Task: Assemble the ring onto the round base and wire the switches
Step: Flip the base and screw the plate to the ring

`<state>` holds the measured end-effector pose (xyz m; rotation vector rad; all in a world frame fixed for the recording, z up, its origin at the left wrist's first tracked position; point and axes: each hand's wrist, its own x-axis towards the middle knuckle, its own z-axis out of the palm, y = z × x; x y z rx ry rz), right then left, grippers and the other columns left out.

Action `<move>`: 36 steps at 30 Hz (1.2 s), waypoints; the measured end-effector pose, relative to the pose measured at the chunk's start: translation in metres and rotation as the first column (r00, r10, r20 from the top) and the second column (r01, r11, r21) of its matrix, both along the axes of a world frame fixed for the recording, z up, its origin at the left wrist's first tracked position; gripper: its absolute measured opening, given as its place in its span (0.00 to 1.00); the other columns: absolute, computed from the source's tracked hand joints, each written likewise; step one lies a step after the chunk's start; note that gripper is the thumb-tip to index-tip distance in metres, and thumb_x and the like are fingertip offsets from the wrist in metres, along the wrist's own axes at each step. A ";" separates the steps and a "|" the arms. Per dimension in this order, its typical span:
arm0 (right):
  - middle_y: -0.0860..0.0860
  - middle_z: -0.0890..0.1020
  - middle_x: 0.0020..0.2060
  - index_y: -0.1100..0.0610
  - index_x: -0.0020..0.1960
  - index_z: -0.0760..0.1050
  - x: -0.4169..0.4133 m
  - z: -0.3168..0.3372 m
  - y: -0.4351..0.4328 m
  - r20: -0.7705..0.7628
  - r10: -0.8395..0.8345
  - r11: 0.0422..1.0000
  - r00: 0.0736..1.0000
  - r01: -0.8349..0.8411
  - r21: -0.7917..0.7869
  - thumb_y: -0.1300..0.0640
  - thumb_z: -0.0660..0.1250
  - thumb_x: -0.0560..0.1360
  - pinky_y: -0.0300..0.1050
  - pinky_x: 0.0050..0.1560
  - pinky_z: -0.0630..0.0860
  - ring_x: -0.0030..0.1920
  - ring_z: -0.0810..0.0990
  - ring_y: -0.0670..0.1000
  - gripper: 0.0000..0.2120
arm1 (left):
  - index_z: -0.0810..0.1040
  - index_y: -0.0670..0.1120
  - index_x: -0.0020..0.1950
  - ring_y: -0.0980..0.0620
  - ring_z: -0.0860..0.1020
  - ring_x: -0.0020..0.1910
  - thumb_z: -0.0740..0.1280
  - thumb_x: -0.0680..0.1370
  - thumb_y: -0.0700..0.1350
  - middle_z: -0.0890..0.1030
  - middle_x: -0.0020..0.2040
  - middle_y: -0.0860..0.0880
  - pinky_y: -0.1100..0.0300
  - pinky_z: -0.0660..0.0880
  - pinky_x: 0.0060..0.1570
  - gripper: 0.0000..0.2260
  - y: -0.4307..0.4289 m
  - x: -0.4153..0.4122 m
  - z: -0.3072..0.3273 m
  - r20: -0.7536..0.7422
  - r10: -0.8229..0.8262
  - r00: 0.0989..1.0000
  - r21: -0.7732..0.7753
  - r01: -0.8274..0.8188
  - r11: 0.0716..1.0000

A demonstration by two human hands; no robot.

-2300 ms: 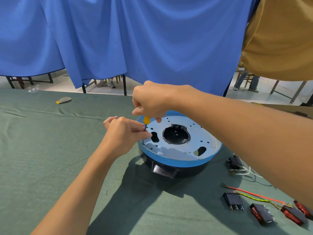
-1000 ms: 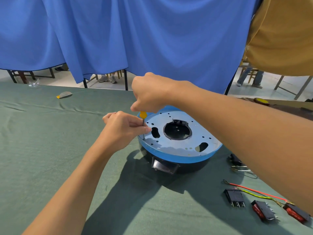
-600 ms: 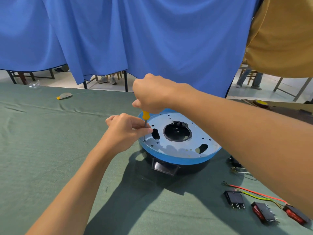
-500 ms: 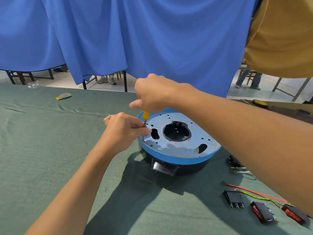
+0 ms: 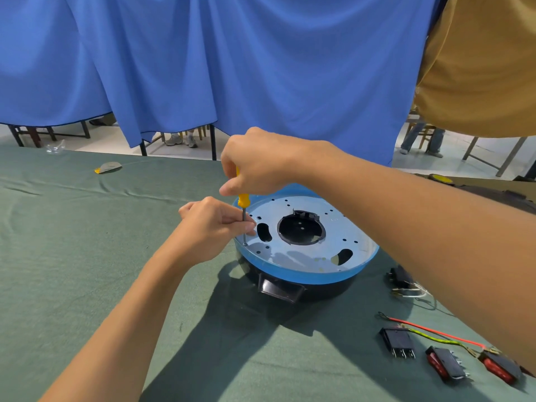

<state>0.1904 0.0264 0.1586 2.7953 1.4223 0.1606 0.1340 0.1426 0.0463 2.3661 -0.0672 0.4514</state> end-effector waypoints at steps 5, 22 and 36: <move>0.54 0.72 0.36 0.55 0.38 0.71 0.002 -0.003 0.000 0.064 -0.005 1.000 0.998 0.004 0.003 0.55 0.66 0.77 0.45 0.31 0.70 0.44 0.77 0.57 0.10 | 0.82 0.60 0.36 0.65 0.79 0.51 0.74 0.73 0.51 0.81 0.35 0.69 0.45 0.64 0.68 0.06 -0.005 0.001 -0.001 0.028 0.023 0.999 -0.004 -0.023 1.000; 0.53 0.73 0.38 0.55 0.39 0.72 -0.007 0.001 0.000 0.044 0.007 1.000 0.999 -0.008 0.030 0.50 0.69 0.74 0.44 0.29 0.67 0.38 0.72 0.52 0.11 | 0.83 0.61 0.36 0.61 0.81 0.51 0.77 0.71 0.47 0.83 0.39 0.65 0.42 0.66 0.67 0.09 0.001 -0.001 0.001 0.030 0.032 0.999 -0.117 -0.028 0.993; 0.58 0.77 0.47 0.59 0.51 0.77 -0.006 -0.001 0.005 -0.026 0.005 0.999 1.000 -0.006 -0.041 0.58 0.68 0.74 0.47 0.35 0.77 0.46 0.80 0.58 0.07 | 0.82 0.65 0.36 0.63 0.79 0.53 0.73 0.75 0.49 0.84 0.40 0.66 0.44 0.64 0.69 0.11 0.001 -0.002 0.002 -0.020 -0.006 1.000 -0.073 0.005 0.997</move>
